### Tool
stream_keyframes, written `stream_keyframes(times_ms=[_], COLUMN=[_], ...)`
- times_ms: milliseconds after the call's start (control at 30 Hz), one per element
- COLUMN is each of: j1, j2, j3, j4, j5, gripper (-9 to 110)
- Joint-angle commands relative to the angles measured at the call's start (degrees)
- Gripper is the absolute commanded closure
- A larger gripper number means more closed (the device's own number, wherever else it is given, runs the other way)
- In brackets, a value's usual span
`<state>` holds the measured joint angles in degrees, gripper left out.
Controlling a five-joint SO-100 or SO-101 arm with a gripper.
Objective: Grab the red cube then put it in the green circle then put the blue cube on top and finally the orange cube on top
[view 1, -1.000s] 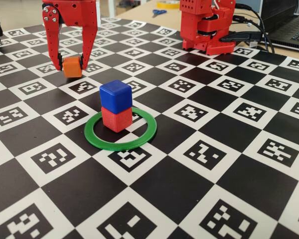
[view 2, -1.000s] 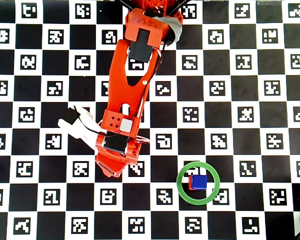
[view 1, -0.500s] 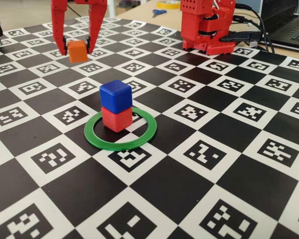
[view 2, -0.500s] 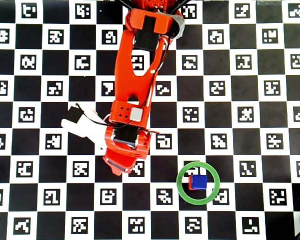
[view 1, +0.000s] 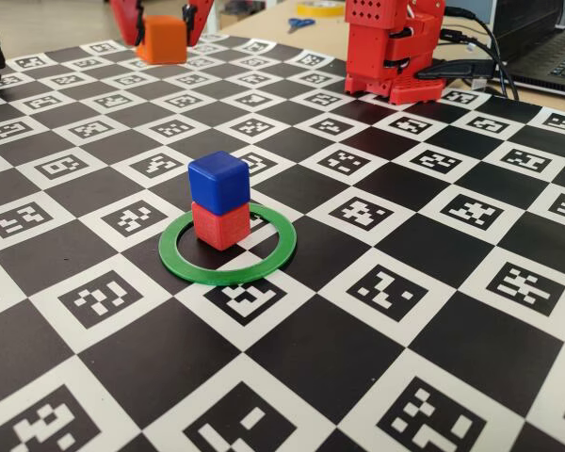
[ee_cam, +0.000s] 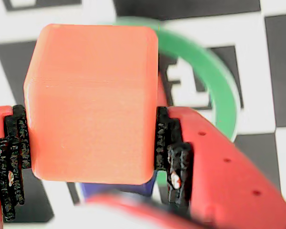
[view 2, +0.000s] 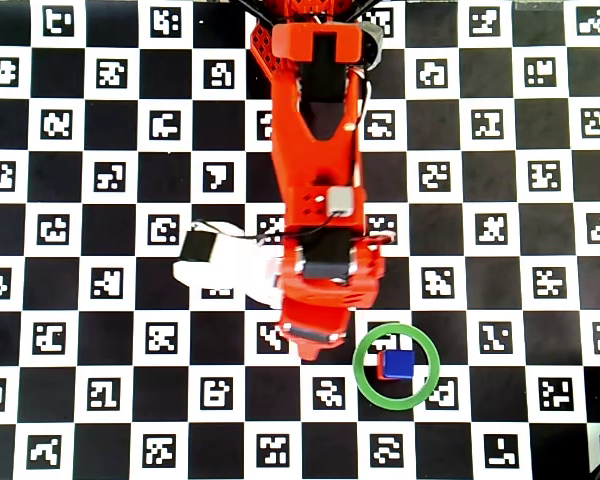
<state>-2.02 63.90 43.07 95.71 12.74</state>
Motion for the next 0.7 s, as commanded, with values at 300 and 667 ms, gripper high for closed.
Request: stream_keyframes(times_ms=[300, 667], j1=[-11.2, -13.3], j2=[-4.0, -8.3], j3=[-8.7, -13.7], j4=[0.2, -2.5], j5=[4.1, 5.8], gripper=[92, 93])
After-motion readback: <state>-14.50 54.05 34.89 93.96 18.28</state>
